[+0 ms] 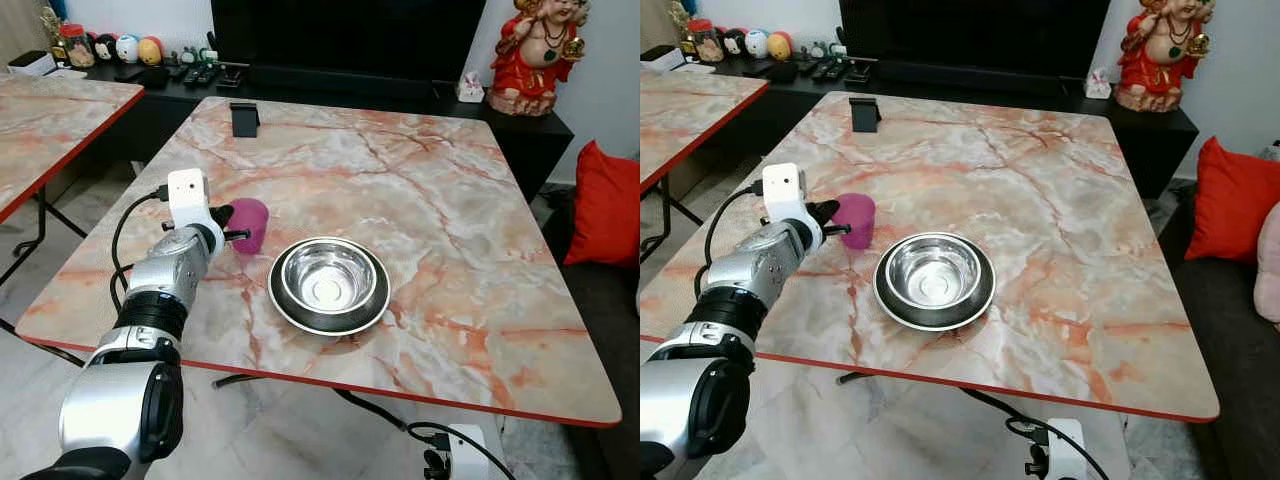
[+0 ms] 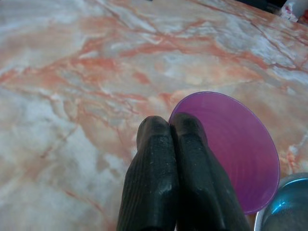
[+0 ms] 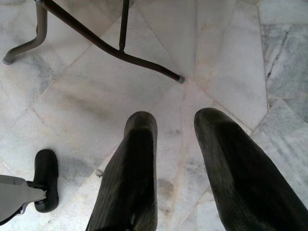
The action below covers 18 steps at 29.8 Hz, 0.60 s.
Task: Setting the table
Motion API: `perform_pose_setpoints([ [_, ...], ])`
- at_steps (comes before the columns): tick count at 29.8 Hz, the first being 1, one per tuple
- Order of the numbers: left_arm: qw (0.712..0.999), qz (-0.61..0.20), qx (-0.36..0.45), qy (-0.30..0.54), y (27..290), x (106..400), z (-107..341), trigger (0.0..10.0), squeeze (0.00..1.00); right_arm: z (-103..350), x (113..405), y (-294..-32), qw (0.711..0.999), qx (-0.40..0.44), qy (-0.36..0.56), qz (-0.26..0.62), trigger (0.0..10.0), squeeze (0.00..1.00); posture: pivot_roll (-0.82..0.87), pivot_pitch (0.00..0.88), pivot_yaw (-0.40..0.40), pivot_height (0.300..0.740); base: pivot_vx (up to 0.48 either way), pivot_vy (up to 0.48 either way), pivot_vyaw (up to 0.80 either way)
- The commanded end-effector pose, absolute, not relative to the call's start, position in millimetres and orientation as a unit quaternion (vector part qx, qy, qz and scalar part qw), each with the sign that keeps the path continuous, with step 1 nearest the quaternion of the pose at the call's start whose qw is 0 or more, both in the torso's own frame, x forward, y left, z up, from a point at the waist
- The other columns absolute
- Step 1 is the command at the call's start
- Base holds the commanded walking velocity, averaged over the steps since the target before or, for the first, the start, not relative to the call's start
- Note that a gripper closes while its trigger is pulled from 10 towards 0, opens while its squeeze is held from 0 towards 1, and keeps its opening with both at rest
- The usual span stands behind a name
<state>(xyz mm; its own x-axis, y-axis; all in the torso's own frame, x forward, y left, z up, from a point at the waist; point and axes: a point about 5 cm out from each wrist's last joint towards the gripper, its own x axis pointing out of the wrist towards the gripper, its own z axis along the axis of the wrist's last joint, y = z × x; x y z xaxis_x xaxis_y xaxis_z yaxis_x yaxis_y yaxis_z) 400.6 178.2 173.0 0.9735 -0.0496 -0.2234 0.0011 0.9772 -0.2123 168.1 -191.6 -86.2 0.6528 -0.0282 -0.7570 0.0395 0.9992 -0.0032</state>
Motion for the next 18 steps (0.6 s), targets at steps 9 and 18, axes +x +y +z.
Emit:
perform_pose_setpoints([
  [9,0.984,-0.021,-0.135,0.117,172.1,403.6,178.6,10.0,0.0,-86.7,167.3,-193.5,0.906,0.004,0.422,-0.019,10.0,0.0,0.09,0.0,-0.088,0.74,0.0,0.0,0.0],
  [18,0.982,-0.021,-0.137,0.125,172.9,403.2,177.2,10.0,0.0,-86.8,167.2,-193.2,0.906,0.003,0.423,-0.018,10.0,0.0,0.09,0.0,-0.087,0.74,0.0,0.0,0.0],
])
